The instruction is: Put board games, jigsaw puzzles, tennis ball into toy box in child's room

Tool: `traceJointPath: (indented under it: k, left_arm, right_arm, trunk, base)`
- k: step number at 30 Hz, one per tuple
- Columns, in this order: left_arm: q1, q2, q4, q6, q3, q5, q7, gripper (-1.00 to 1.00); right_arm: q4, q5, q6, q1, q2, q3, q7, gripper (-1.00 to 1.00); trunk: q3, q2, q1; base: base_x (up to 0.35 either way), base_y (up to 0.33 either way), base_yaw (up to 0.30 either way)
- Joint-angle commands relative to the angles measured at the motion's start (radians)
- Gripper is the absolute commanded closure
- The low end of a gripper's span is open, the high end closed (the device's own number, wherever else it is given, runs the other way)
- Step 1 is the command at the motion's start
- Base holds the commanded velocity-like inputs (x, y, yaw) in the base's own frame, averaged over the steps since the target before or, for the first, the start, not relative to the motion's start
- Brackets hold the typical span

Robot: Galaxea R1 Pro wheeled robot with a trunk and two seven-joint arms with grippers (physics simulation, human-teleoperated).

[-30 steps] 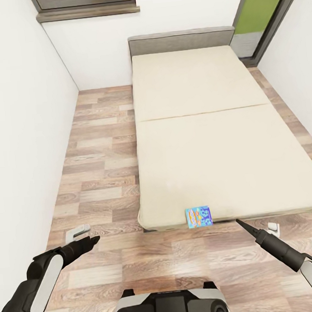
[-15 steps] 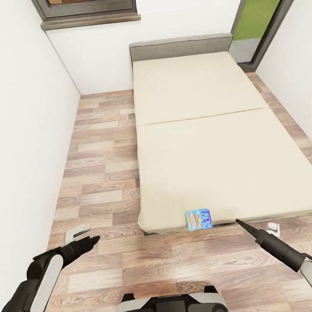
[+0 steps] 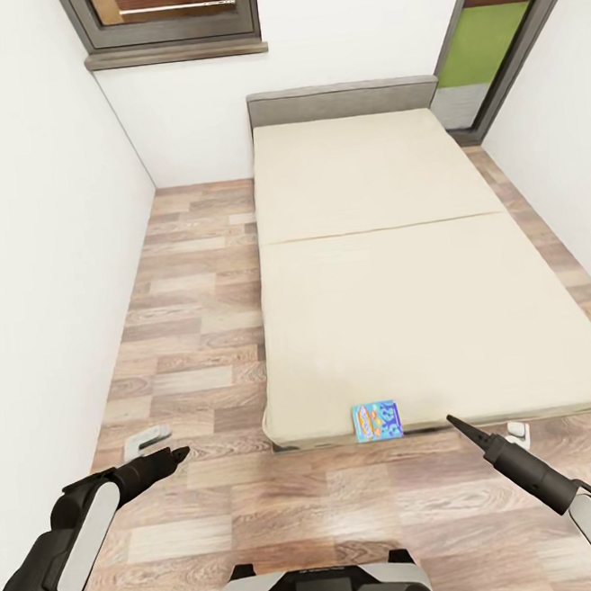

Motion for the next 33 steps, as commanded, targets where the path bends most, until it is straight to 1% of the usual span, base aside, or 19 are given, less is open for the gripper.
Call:
traceJointPath:
  k: [1, 28, 33]
  left_arm:
    - [0.000, 0.000, -0.001, 0.004, 0.000, 0.011, 0.009, -1.00]
    - [0.000, 0.000, -0.002, 0.004, 0.000, 0.011, 0.009, -1.00]
    - [0.000, 0.000, -0.001, 0.004, 0.000, 0.011, 0.009, -1.00]
  right_arm:
    - [0.000, -0.007, 0.009, 0.000, 0.000, 0.000, 0.002, -1.00]
    - [0.000, -0.007, -0.004, 0.000, 0.000, 0.000, 0.002, -1.00]
    - [0.000, -0.007, -0.004, 0.000, 0.000, 0.000, 0.002, -1.00]
  trunk:
    - [0.000, -0.001, 0.001]
    - [0.045, -0.001, 0.001]
    - [0.038, -0.036, 0.020]
  base:
    - [0.000, 0.000, 0.000]
    - [0.000, 0.000, 0.000]
    - [0.000, 0.000, 0.000]
